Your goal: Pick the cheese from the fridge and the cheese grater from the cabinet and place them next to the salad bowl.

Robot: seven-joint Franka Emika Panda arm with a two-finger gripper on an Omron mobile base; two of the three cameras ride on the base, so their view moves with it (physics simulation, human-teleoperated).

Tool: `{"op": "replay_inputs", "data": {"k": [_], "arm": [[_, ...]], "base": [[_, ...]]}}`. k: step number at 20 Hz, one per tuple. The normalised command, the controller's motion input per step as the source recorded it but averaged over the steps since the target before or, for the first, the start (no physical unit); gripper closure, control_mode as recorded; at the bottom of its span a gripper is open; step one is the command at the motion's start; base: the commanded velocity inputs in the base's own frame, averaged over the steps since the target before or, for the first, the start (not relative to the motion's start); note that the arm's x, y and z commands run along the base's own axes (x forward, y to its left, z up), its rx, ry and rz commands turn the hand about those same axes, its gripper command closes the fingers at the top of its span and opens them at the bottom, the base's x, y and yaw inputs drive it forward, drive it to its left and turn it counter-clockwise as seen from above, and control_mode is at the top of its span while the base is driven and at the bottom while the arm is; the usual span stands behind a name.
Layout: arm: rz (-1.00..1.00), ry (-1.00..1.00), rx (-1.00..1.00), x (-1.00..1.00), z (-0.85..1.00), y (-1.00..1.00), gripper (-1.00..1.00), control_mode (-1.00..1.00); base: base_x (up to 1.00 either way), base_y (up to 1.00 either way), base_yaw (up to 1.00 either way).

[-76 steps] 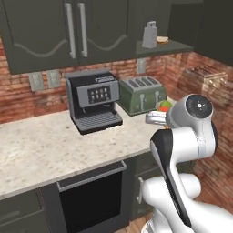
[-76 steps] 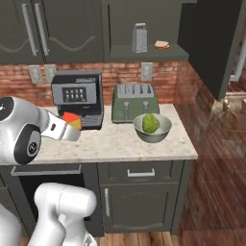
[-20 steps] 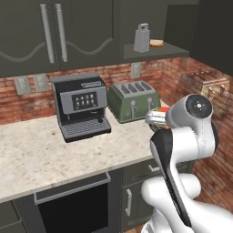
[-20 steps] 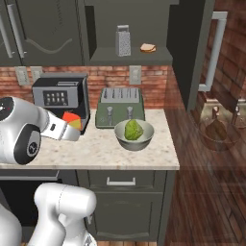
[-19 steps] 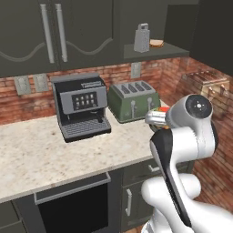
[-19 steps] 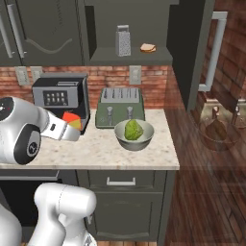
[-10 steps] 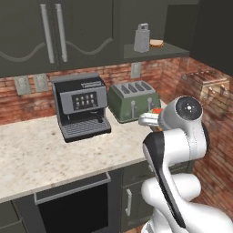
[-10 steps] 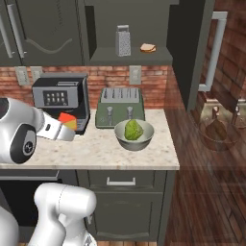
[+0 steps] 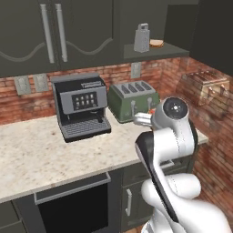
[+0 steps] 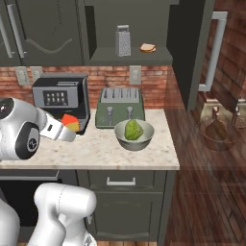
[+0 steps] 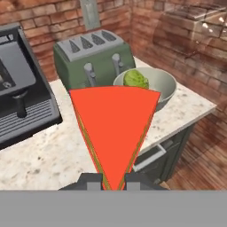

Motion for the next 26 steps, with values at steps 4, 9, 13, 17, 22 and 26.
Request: {"op": "replay_inputs", "data": {"k": [4,9,13,17,22,26], "arm": [[-0.14,0.1,0.0,0.41,-0.57,0.0,1.0,-1.0],[-0.13,0.09,0.0,0.39,-0.48,0.0,1.0,-1.0],[-0.14,0.11,0.0,0.38,-0.42,0.0,1.0,-1.0],[-0.04,0.03,0.01,0.46,-0.33,-0.04,1.0,-1.0],[-0.04,0.04,0.0,0.38,-0.45,0.0,1.0,-1.0],[-0.02,0.02,0.01,0.43,-0.23,0.0,1.0,-1.0]], "base": [[0.0,0.0,0.0],[0.0,0.0,0.0],[0.0,0.0,0.0],[0.0,0.0,0.0],[0.0,0.0,0.0],[0.0,0.0,0.0]]}}
